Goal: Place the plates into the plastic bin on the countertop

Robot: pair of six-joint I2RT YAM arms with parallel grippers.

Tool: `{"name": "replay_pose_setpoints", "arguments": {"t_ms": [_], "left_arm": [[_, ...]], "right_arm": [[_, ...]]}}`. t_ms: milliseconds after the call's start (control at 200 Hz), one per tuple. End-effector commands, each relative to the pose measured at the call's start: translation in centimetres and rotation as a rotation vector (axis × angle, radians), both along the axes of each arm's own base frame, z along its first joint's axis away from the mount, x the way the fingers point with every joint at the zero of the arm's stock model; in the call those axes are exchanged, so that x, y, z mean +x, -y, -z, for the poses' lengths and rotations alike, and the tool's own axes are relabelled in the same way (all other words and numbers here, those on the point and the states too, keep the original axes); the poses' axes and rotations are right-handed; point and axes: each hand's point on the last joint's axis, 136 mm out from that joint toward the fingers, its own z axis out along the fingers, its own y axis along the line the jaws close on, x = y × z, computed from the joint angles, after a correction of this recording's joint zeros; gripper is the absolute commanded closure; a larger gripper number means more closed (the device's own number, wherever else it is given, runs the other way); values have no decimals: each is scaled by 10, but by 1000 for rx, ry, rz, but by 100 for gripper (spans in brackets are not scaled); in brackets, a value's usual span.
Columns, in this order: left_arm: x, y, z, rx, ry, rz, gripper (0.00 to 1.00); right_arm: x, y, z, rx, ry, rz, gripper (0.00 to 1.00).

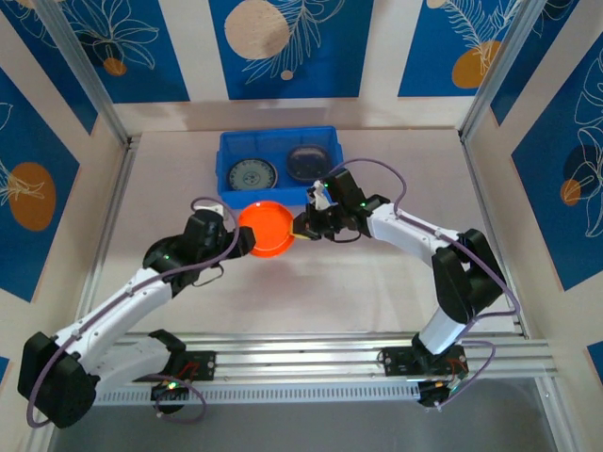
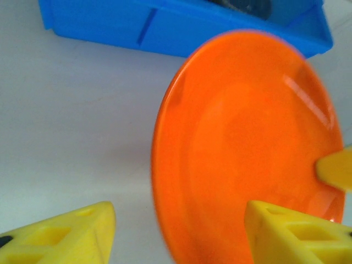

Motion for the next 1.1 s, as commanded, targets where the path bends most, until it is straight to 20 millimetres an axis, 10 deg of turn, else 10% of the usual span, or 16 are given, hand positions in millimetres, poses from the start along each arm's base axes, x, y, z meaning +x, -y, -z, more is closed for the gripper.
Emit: {"name": "replay_pose_setpoints", "arguments": {"t_ms": [0,210,325,610,795,905,950,1096], "left_arm": [[10,13,-12,-97,42,27,42],[19,19,-12,-143,29,41,65],[24,20,-12,-166,18,39,100],[43,29,-21,-324,-4,53,100],[59,30,-28,-355,-20,54,100],[67,21,-31,-322,-18,30,40],[70,16,-31,-303,-17,14,1],[81,0,-44,-245,5,-12,0]], "right_arm": [[-10,-6,-24,100,23,-59,100],[-7,-11,-30,150,14,-76,100],[-1,-13,-34,152,18,-70,100],[30,-16,-50,179,49,-27,87],[56,-16,-62,174,67,18,100],[80,-12,-68,134,83,71,100],[92,-10,-68,107,91,90,100],[130,-13,-69,38,122,129,100]]}}
